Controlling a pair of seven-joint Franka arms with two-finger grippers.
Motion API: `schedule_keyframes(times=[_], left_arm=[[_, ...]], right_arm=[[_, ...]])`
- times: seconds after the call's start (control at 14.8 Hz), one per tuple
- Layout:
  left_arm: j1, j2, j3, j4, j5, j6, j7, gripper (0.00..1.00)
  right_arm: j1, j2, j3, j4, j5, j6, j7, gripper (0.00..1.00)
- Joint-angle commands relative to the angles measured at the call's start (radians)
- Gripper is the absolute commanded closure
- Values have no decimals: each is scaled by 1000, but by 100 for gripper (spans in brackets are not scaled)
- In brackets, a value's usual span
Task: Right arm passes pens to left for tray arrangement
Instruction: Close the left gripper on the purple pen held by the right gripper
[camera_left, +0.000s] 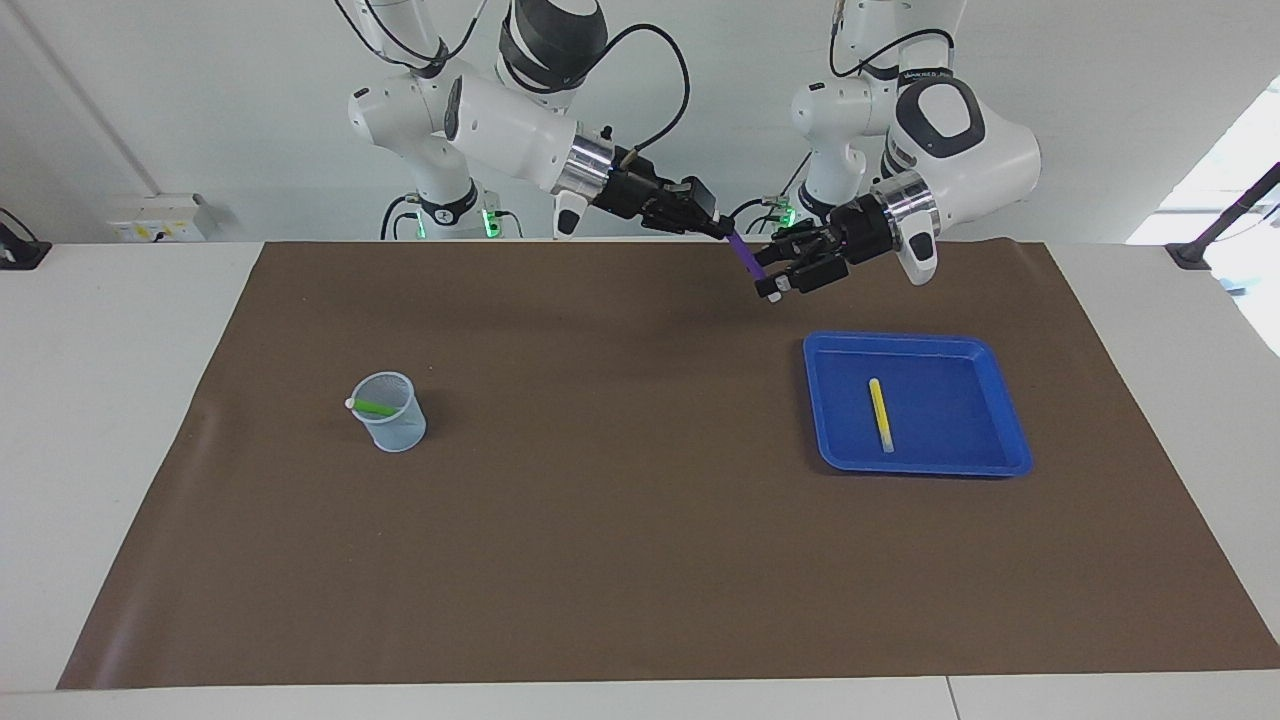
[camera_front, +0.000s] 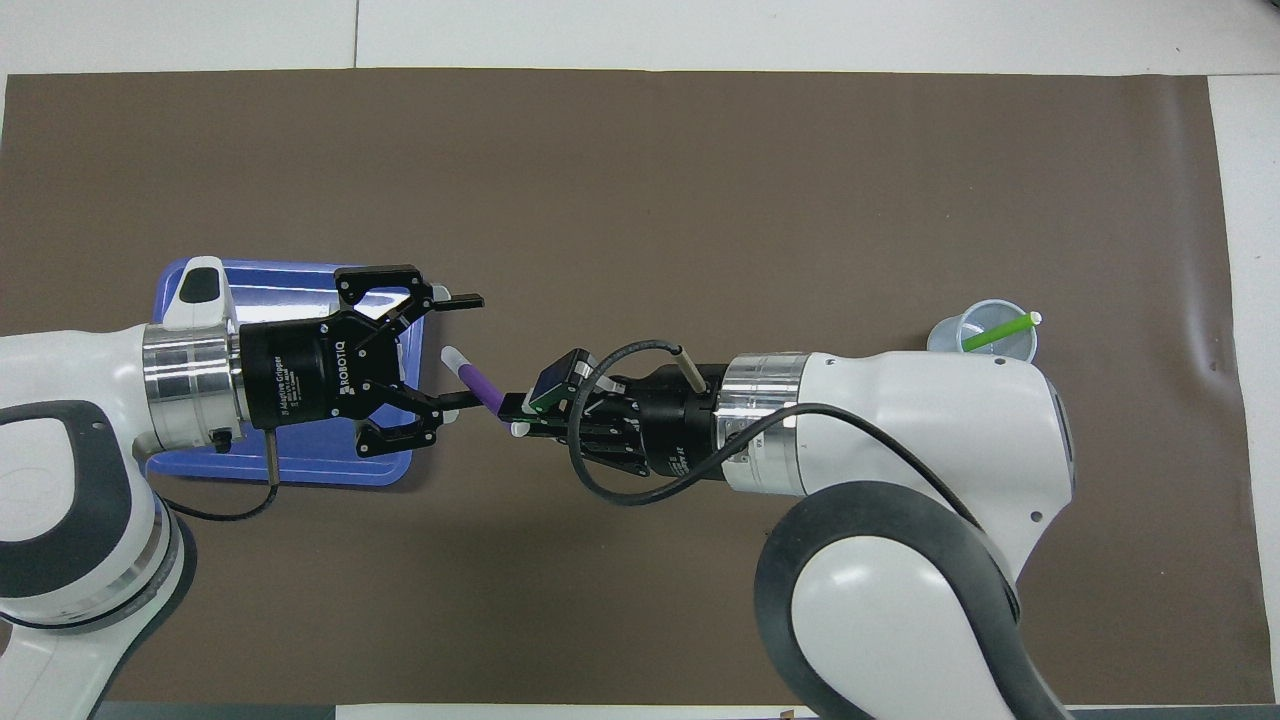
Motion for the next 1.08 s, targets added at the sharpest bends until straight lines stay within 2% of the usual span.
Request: schedule_keyframes(times=[0.0, 0.2, 0.41, 0.47, 0.61, 0.68, 1.01], left_arm=[[20, -28, 3, -14, 31, -29, -6, 17], [8, -31, 1, -16, 32, -23, -6, 19], [8, -33, 1, -17, 34, -22, -6, 34], [8, -33, 0, -19, 34, -22, -6, 43], [8, -36, 0, -25, 34, -22, -4, 71], [8, -39, 0, -25, 35, -23, -3, 98], [9, -47, 0, -42, 35, -26, 45, 100]], right_arm=[[-2, 10, 5, 12, 16, 8, 9, 100], [-2, 10, 5, 13, 16, 8, 9, 100], [-2, 11, 5, 13, 16, 8, 11, 100], [0, 11, 5, 13, 14, 10, 12, 100], [0, 10, 5, 15, 13, 10, 12, 100], [0, 10, 5, 15, 13, 8, 12, 100], [0, 11, 5, 15, 13, 10, 12, 100]])
